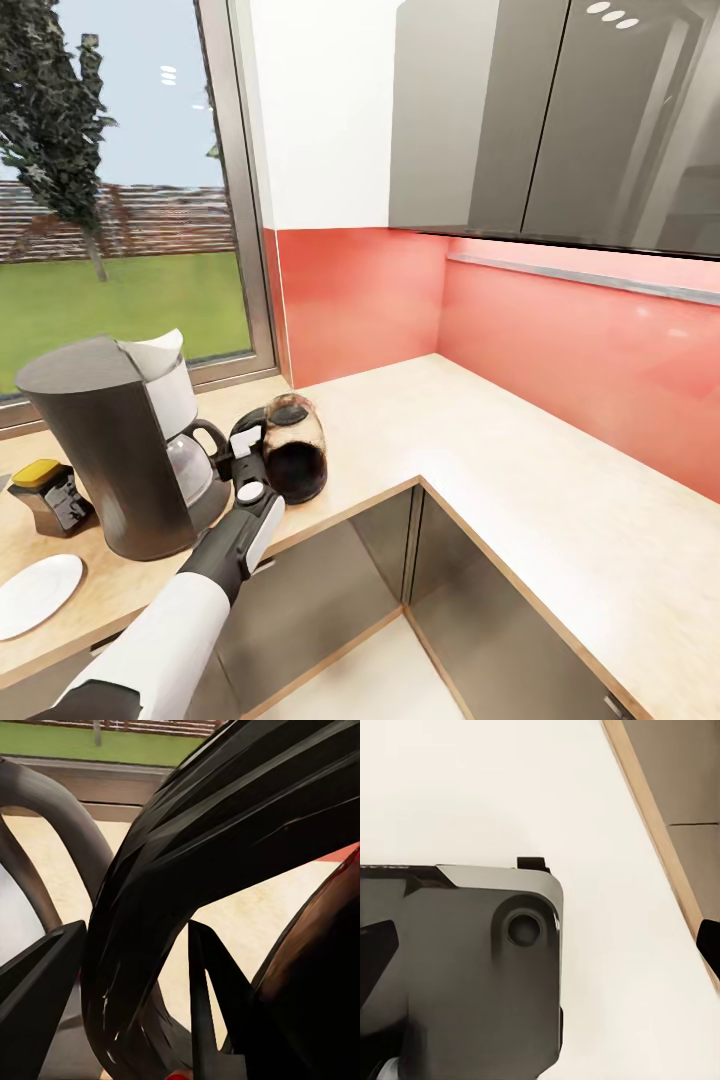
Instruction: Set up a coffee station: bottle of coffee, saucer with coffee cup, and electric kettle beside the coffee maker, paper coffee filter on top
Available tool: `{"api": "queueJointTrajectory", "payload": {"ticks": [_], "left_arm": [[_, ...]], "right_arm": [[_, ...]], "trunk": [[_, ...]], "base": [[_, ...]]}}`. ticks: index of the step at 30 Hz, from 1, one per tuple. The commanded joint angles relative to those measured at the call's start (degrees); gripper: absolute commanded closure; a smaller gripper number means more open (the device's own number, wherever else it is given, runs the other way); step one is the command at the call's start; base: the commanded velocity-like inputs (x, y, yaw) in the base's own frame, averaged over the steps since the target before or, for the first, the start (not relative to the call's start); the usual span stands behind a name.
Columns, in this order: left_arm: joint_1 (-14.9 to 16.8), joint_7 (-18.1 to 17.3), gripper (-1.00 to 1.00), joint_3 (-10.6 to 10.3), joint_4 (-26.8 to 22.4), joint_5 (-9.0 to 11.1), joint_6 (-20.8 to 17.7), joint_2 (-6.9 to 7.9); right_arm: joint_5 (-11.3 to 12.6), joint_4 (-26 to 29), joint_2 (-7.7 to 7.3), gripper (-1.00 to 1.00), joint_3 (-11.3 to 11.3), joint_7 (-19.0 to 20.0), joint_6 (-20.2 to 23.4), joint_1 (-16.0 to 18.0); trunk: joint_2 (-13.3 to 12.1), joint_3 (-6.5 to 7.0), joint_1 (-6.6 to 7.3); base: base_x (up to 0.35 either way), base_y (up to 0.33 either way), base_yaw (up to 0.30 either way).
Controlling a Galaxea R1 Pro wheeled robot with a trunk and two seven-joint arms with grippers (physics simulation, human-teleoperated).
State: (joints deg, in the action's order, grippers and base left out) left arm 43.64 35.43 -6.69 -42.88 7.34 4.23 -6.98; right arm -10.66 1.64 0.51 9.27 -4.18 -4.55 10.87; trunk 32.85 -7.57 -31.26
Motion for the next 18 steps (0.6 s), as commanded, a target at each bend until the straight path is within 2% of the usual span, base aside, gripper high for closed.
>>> {"api": "queueJointTrajectory", "payload": {"ticks": [1,6,7,18], "left_arm": [[0.1,0.3,1.0,-0.3,0.0,0.3,0.4,0.03],[0.1,0.3,1.0,-0.2,0.7,0.3,0.6,0.03],[0.1,0.3,-1.0,-0.1,1.0,0.4,0.6,0.03],[0.1,0.2,-1.0,-0.1,1.2,0.4,0.7,0.03]], "right_arm": [[-0.6,-0.1,0.02,-1.0,0.5,-0.2,-0.2,0.0],[-0.6,-0.1,0.02,-1.0,0.5,-0.2,-0.2,0.0],[-0.6,-0.1,0.02,-1.0,0.5,-0.2,-0.2,0.0],[-0.6,0.0,0.02,-1.0,0.5,-0.2,-0.2,0.0]], "trunk": [[0.1,-0.1,-0.02],[0.1,-0.1,-0.02],[0.1,-0.1,-0.02],[0.1,-0.1,-0.02]], "base": [[0.0,0.0,0.0],[0.0,0.0,0.0],[0.0,0.0,0.0],[0.0,0.0,0.0]]}}
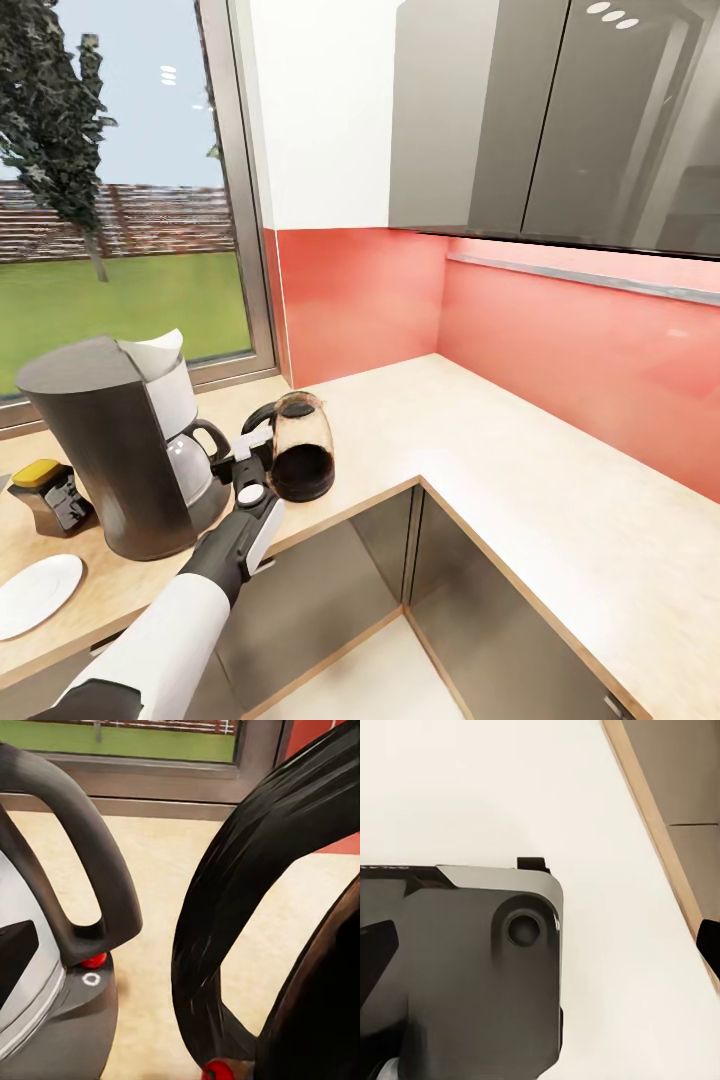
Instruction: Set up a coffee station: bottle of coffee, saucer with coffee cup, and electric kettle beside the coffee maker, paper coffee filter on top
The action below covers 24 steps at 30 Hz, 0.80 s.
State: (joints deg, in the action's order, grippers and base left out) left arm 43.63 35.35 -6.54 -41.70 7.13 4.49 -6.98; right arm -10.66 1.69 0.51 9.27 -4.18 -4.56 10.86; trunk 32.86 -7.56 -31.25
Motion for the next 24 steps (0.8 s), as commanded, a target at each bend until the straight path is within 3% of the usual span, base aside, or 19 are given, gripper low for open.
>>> {"api": "queueJointTrajectory", "payload": {"ticks": [1,11,17,24], "left_arm": [[0.1,0.3,-1.0,-0.3,0.0,0.6,0.5,0.04],[0.1,0.3,-1.0,-0.4,0.0,0.5,0.6,0.04],[0.1,0.4,-1.0,-0.4,0.0,0.5,0.6,0.1],[0.1,0.4,-1.0,-0.4,0.0,0.5,0.6,0.06]], "right_arm": [[-0.6,-0.1,0.02,-1.0,0.5,-0.2,-0.2,0.1],[-0.6,-0.1,0.02,-1.0,0.5,-0.2,-0.1,0.1],[-0.6,-0.1,0.02,-1.0,0.5,-0.2,-0.2,0.1],[-0.6,-0.1,0.02,-1.0,0.5,-0.2,-0.2,0.0]], "trunk": [[0.1,-0.1,-0.02],[0.1,-0.1,-0.02],[0.1,-0.1,-0.02],[0.1,-0.1,-0.02]], "base": [[0.0,0.0,0.0],[-0.001,0.0,0.0],[-0.222,0.0,0.0],[-0.054,0.0,0.0]]}}
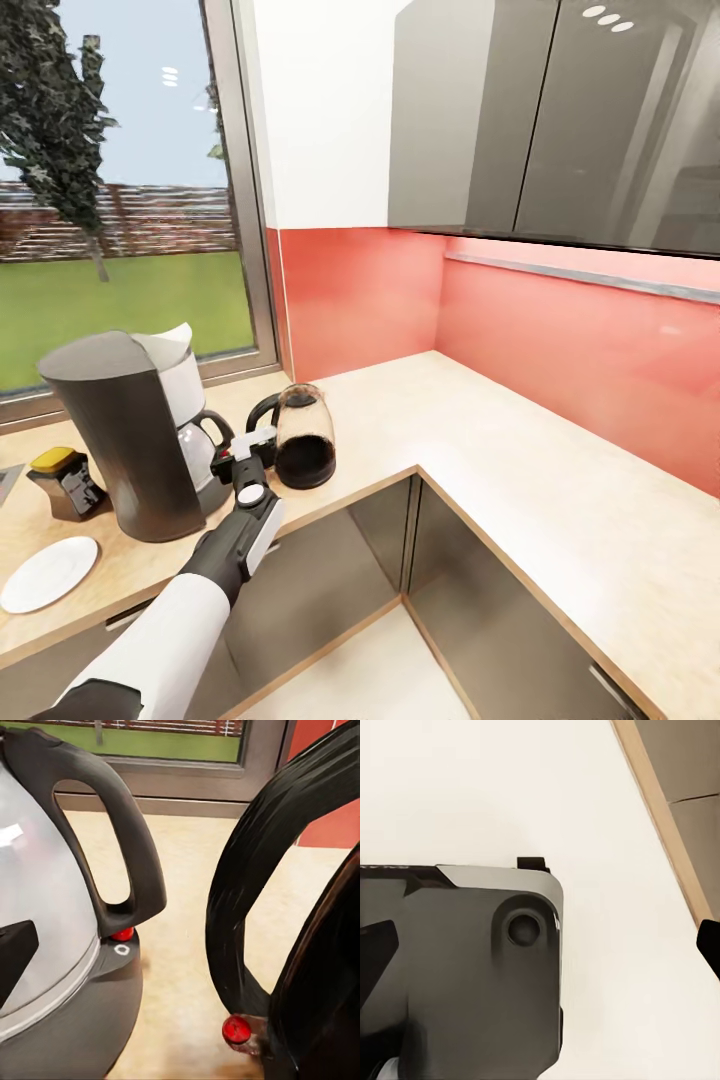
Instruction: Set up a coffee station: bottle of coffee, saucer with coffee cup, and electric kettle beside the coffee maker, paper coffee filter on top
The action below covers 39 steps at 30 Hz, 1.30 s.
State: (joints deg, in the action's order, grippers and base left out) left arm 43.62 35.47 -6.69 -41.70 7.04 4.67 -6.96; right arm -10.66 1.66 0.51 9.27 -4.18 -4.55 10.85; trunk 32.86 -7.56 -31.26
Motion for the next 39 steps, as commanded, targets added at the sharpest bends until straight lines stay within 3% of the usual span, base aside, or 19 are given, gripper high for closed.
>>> {"api": "queueJointTrajectory", "payload": {"ticks": [1,7,22,25,28,33,34,35,36,39], "left_arm": [[0.1,0.3,-1.0,-0.3,0.0,0.6,0.4,0.03],[0.1,0.3,-1.0,-0.3,0.0,0.6,0.5,0.02],[-0.8,0.2,-1.0,-0.3,0.0,0.6,0.6,0.06],[-4.0,0.1,-1.0,-0.3,-0.7,0.7,1.4,0.03],[-8.0,-0.3,-1.0,-0.5,-0.9,0.6,6.6,0.02],[-13.5,-0.5,-1.0,-0.5,-1.0,0.6,9.3,0.05],[-15.0,-0.6,-1.0,-0.5,-1.0,0.6,10.8,0.08],[-20.6,-1.4,-1.0,-0.6,-0.8,0.7,15.0,0.1],[-23.0,-2.2,-1.0,-0.6,-0.7,0.7,15.3,0.1],[-25.2,-3.3,-1.0,-0.7,-0.8,0.6,15.4,0.11]], "right_arm": [[-0.6,-0.1,0.02,-1.0,0.5,-0.2,-0.2,0.0],[-0.6,0.0,0.02,-1.0,0.5,-0.2,-0.2,0.1],[-0.6,0.0,0.02,-1.0,0.5,-0.2,-0.2,0.0],[-0.5,0.0,0.08,-1.0,0.5,-0.2,-0.2,0.1],[-0.5,0.0,0.1,-1.0,0.5,-0.2,-0.2,0.1],[-0.5,0.0,0.11,-1.0,0.5,-0.2,-0.2,0.1],[-0.5,0.0,0.14,-1.0,0.5,-0.2,-0.2,0.0],[-0.5,0.0,0.19,-1.0,0.5,-0.2,-0.2,0.1],[-0.5,0.0,0.19,-1.0,0.5,-0.2,-0.2,0.0],[-0.4,0.1,0.19,-1.0,0.5,-0.2,-0.2,0.0]], "trunk": [[0.1,-0.1,-0.02],[0.1,-0.1,-0.02],[0.1,-0.1,-0.02],[0.1,-0.1,-0.02],[0.1,-0.1,-0.02],[0.1,-0.1,-0.02],[0.1,-0.1,-0.02],[0.1,-0.1,-0.02],[0.1,-0.1,-0.02],[0.1,-0.1,-0.02]], "base": [[-0.005,0.0,0.0],[-0.055,-0.03,0.0],[-0.261,-0.151,0.0],[-0.282,-0.065,0.0],[-0.203,-0.013,0.0],[-0.041,-0.001,0.0],[-0.007,0.0,0.0],[0.0,0.0,0.0],[0.0,0.0,0.0],[0.0,0.0,0.0]]}}
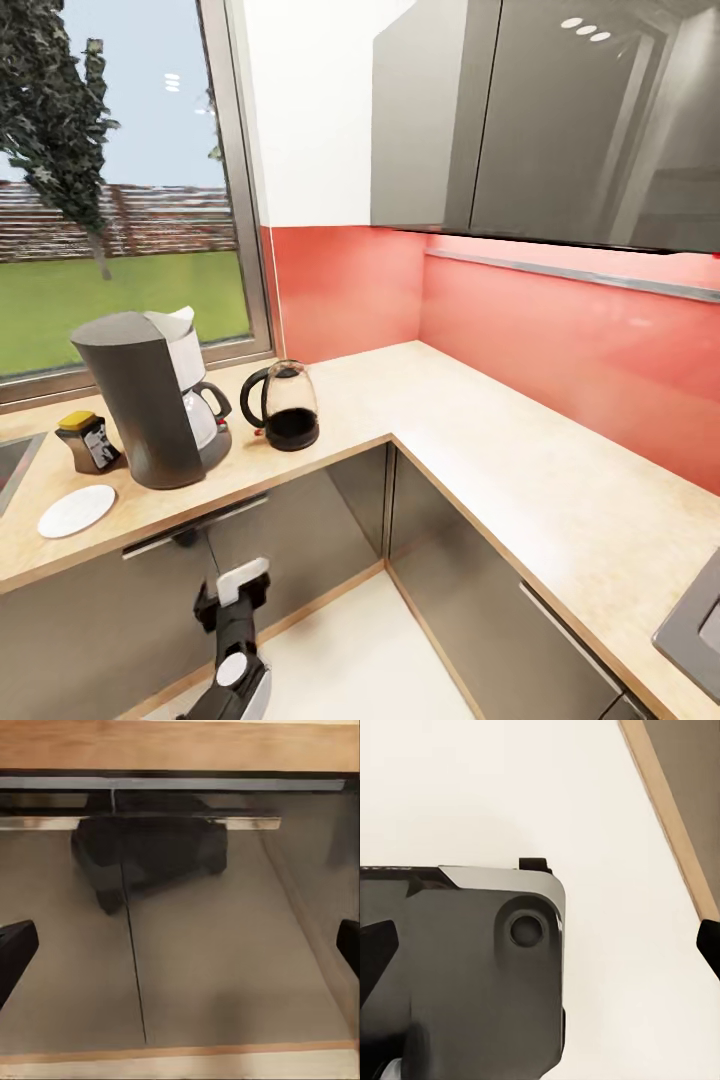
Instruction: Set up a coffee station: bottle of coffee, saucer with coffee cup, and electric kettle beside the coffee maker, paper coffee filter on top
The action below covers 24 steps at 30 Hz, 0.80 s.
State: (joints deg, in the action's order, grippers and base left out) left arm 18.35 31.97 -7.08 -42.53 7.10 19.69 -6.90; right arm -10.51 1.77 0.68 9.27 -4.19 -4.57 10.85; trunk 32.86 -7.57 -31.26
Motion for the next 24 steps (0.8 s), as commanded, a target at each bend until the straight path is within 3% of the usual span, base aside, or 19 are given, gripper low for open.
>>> {"api": "queueJointTrajectory", "payload": {"ticks": [1,7,11,16,20,24], "left_arm": [[-3.0,-1.4,-1.0,-0.2,0.1,0.6,0.4,0.05],[-9.0,-2.9,-1.0,-0.1,1.3,0.3,0.1,0.12],[-11.7,-7.5,-1.0,-0.1,4.8,0.3,-1.1,1.01],[-12.2,-12.8,-1.0,0.0,15.8,0.2,-6.8,3.8],[-12.2,-18.0,-1.0,-0.2,27.0,-0.1,-8.2,5.3],[-12.2,-20.2,-1.0,-0.4,32.4,-0.1,-8.7,6.33]], "right_arm": [[-0.5,0.0,0.02,-1.0,0.5,-0.2,-0.2,0.1],[-0.5,0.0,0.06,-1.0,0.5,-0.2,-0.2,0.1],[-0.5,0.0,0.1,-1.0,0.6,-0.2,-0.2,0.1],[-0.4,0.0,0.25,-1.0,0.6,-0.2,-0.2,0.1],[-0.5,0.0,1.27,-1.0,0.6,-0.3,-0.2,0.1],[-0.5,0.0,1.64,-1.0,0.6,-0.3,-0.2,0.1]], "trunk": [[0.1,-0.1,-0.02],[0.1,-0.14,-0.02],[0.1,-0.33,-0.02],[0.1,-0.62,-0.02],[0.1,-0.87,-0.02],[0.1,-1.11,-0.02]], "base": [[0.0,0.0,0.0],[0.0,0.0,0.02],[0.0,0.0,0.146],[0.0,0.0,0.181],[0.0,0.0,0.187],[0.0,0.0,0.188]]}}
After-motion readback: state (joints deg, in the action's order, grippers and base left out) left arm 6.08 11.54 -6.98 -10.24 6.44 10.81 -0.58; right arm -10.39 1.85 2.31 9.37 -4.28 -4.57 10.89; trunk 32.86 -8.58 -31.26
